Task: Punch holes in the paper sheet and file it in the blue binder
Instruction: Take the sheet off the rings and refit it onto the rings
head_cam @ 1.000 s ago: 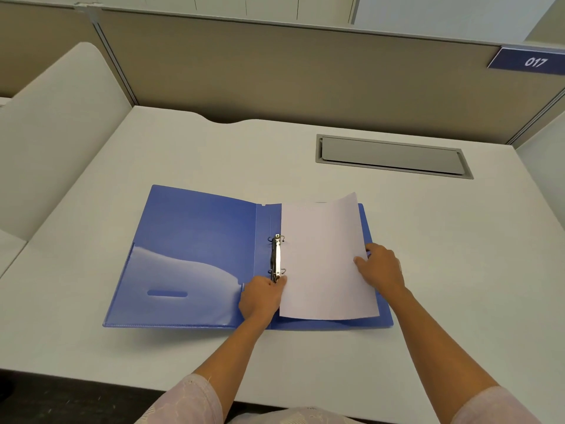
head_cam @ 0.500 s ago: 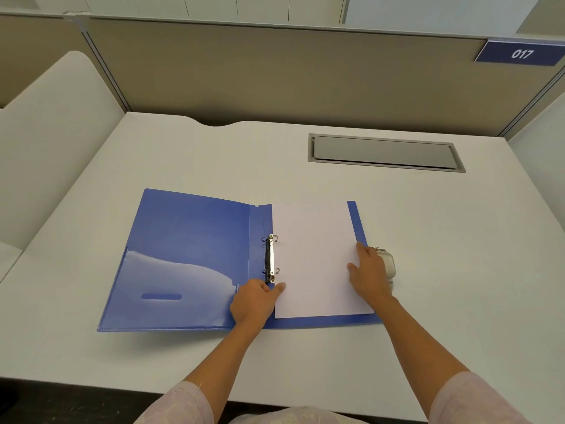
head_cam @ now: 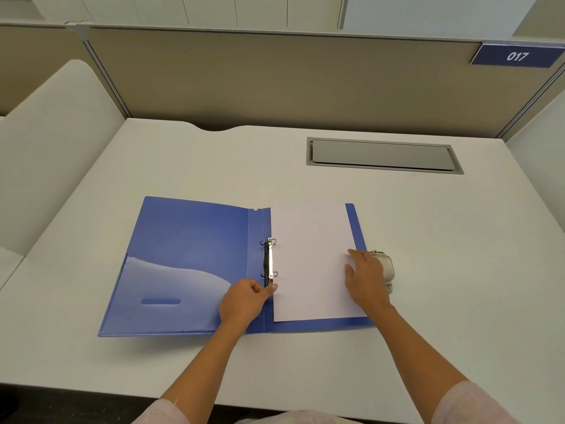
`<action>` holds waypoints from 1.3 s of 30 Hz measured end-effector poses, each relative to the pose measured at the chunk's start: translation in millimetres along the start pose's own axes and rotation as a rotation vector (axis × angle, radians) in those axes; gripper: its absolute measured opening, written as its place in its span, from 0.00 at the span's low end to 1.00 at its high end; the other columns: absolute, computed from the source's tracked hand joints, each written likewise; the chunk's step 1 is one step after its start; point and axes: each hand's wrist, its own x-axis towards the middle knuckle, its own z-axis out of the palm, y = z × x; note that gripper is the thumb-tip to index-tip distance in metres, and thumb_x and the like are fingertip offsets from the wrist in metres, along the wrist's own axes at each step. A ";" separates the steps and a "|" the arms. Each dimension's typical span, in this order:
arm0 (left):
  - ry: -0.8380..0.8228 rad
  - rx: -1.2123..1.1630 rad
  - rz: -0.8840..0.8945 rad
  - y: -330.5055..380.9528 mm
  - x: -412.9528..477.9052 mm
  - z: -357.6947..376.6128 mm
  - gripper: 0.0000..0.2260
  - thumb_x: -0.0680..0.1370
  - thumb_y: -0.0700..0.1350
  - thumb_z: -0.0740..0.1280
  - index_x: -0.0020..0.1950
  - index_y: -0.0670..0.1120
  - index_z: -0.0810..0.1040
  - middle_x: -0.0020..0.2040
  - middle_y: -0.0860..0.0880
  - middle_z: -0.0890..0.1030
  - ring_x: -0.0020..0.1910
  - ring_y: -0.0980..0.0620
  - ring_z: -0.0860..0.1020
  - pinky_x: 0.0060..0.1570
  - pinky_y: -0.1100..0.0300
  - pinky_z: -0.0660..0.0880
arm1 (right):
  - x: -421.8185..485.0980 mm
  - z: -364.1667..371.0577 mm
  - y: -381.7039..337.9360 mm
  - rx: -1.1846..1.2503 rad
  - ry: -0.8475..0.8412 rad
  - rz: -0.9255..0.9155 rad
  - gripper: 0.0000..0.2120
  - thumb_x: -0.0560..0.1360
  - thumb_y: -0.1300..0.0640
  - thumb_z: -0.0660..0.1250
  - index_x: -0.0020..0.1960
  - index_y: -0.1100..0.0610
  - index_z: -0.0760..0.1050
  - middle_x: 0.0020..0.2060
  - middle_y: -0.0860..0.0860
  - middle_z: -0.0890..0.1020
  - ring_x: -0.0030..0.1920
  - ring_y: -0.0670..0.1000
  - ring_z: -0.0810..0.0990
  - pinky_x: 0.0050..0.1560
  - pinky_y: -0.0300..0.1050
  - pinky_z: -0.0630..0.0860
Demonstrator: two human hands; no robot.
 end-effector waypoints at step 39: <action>0.019 -0.315 0.211 20.1 101.6 -26.2 0.04 0.77 0.40 0.68 0.47 0.48 0.82 0.39 0.47 0.83 0.33 0.52 0.78 0.39 0.58 0.79 | 61.2 58.4 -117.6 0.522 -0.295 -0.091 0.06 0.76 0.59 0.65 0.48 0.56 0.81 0.43 0.49 0.83 0.43 0.45 0.79 0.45 0.34 0.73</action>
